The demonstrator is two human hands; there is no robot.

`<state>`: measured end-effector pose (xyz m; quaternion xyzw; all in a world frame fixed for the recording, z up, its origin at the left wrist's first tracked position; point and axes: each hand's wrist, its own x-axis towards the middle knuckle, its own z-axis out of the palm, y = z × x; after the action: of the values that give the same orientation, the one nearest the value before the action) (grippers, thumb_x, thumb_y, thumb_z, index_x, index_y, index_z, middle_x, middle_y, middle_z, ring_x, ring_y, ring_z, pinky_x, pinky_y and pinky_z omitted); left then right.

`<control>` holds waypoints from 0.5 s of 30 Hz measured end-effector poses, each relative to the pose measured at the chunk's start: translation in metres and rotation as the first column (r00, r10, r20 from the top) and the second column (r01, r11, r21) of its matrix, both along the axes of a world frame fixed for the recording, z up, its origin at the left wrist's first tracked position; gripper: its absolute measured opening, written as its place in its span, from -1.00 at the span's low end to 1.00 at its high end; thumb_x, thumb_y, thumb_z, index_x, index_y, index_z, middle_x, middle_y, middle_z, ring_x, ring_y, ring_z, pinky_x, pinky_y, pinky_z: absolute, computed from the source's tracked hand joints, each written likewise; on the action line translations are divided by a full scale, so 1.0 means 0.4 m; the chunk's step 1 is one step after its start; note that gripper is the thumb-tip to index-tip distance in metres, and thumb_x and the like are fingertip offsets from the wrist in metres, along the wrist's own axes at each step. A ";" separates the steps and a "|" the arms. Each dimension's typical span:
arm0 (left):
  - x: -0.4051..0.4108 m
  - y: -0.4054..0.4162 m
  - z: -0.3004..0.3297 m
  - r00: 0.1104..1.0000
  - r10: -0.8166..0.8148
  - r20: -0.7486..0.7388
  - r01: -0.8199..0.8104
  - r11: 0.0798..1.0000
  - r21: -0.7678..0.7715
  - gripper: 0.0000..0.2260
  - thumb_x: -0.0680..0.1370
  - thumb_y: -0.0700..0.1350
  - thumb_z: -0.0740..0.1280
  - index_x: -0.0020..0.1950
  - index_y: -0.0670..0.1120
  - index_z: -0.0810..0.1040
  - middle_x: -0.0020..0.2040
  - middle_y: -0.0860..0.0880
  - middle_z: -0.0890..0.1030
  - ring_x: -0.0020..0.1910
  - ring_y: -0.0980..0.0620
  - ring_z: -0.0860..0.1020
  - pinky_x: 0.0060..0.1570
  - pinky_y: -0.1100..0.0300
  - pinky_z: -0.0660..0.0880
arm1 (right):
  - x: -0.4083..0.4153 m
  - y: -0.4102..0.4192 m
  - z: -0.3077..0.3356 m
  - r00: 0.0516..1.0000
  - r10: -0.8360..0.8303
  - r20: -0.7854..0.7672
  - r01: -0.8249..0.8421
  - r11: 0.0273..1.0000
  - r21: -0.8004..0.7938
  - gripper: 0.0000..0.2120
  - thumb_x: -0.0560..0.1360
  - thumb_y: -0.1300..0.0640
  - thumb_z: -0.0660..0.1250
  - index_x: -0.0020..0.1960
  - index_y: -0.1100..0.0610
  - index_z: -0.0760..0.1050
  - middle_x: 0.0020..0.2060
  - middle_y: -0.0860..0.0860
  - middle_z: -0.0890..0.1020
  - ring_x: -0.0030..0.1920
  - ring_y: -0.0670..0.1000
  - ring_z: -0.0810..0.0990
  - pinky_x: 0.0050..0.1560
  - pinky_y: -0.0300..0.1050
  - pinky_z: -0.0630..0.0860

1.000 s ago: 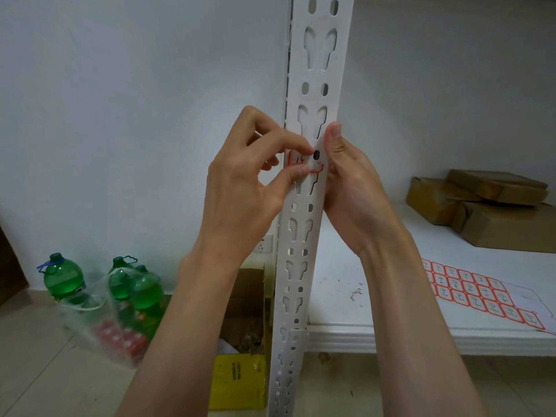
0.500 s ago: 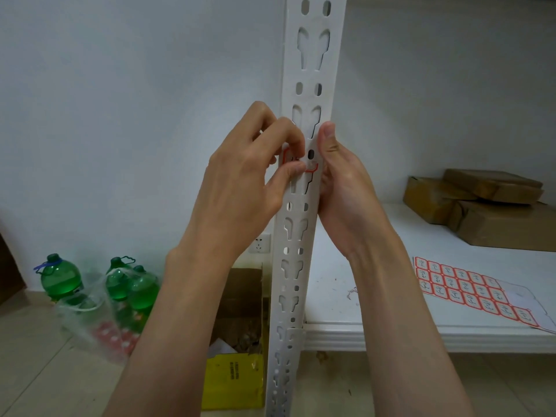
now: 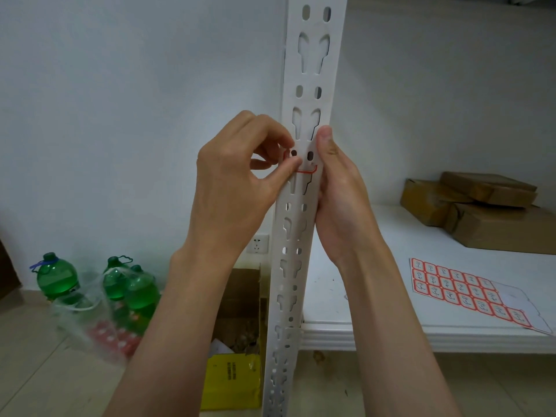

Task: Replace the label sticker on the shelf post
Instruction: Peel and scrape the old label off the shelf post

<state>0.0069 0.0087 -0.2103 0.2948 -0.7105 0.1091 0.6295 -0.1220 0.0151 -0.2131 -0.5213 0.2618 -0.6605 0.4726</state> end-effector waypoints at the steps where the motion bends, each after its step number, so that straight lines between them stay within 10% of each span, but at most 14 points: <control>1: 0.001 0.000 -0.001 1.000 0.011 0.016 -0.011 1.000 -0.007 -0.87 0.51 -0.11 0.51 -0.05 -0.13 0.63 -0.10 -0.01 0.61 -0.15 0.10 0.59 -0.08 0.45 0.55 | 0.001 0.001 0.001 1.000 -0.002 0.013 0.001 1.000 0.003 -0.51 0.65 -0.10 0.16 0.35 0.27 0.48 0.20 0.26 0.64 0.23 0.26 0.61 0.27 0.19 0.54; 15: -0.002 0.001 -0.012 0.998 0.023 -0.052 -0.026 0.999 -0.044 -0.91 0.50 -0.17 0.49 -0.08 -0.19 0.69 -0.15 -0.07 0.66 -0.18 0.07 0.64 -0.11 0.28 0.63 | 0.004 -0.005 -0.007 0.945 -0.321 0.068 0.326 0.940 -0.099 -0.74 0.61 0.07 0.33 0.29 0.03 0.43 0.03 -0.01 0.63 -0.08 -0.13 0.69 -0.13 -0.29 0.60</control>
<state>0.0059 0.0090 -0.2153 0.2920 -0.6879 0.1251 0.6526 -0.1204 0.0129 -0.2159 -0.4793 0.2955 -0.7554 0.3352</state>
